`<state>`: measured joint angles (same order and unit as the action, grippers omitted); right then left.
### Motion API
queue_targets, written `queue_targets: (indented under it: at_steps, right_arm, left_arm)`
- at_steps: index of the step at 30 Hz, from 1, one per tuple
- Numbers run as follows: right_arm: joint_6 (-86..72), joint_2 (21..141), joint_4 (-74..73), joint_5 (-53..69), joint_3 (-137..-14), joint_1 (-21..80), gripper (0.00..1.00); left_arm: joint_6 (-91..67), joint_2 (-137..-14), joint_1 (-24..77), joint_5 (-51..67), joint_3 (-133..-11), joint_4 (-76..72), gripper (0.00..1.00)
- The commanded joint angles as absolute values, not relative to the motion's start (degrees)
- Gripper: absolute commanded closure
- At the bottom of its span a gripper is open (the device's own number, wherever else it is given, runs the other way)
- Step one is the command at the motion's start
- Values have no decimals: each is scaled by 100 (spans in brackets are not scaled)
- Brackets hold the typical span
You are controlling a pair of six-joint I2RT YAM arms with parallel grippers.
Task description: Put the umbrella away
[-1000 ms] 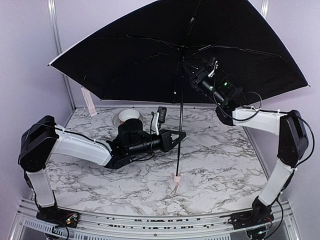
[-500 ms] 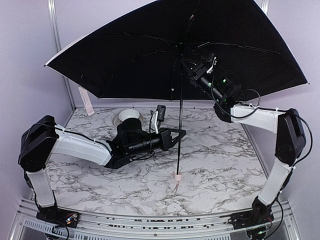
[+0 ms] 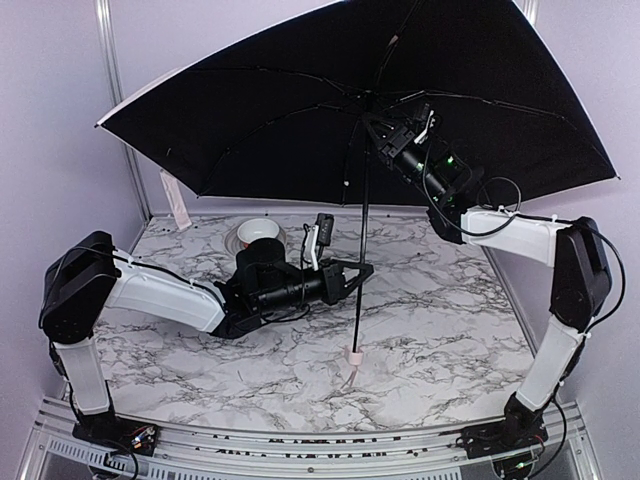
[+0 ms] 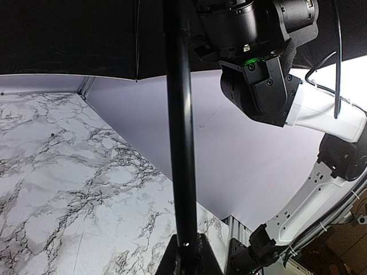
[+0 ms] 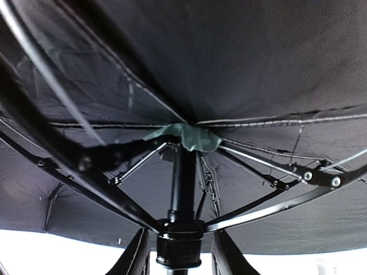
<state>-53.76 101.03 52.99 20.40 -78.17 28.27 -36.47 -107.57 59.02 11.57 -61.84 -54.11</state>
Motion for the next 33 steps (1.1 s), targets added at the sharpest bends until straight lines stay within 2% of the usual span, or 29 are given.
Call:
queue_targets:
  at_steps: [1,2,6,8,10,12,16,21,24,28,33]
  right_arm:
    - [-5339,10062,5498,2030,-7977,2885,66]
    - [-5320,10044,5485,2030,-7975,2888,66]
    - [-5274,10005,5470,2028,-7938,2883,79]
    - [-5288,9997,5465,2038,-7923,2889,77]
    - [-5300,9994,5466,2063,-7919,2886,68]
    - [-5280,9982,5469,2060,-7917,2886,66]
    - [-5235,9967,5452,2039,-7912,2885,73]
    - [-5270,9978,5394,2048,-7910,2884,73]
    - [-5248,9976,5365,2059,-7906,2888,81]
    - [-5236,9976,5234,2040,-7947,2887,100]
    - [-5147,9969,5251,2098,-7958,2888,100]
  left_arm:
    - [-3472,-10705,5910,1235,-6292,-5854,100]
    - [-3472,-10703,5911,1239,-6293,-5854,100]
    - [-3476,-10708,5913,1257,-6301,-5854,100]
    - [-3467,-10694,5915,1257,-6302,-5869,100]
    - [-3451,-10675,5914,1272,-6308,-5887,100]
    - [-3432,-10663,5909,1299,-6319,-5889,100]
    - [-3439,-10654,5909,1325,-6319,-5897,100]
    - [-3438,-10643,5907,1332,-6319,-5921,100]
    - [-3437,-10644,5909,1349,-6308,-5937,100]
    - [-3454,-10639,5914,1370,-6315,-5956,100]
    - [-3445,-10626,5910,1397,-6337,-5963,100]
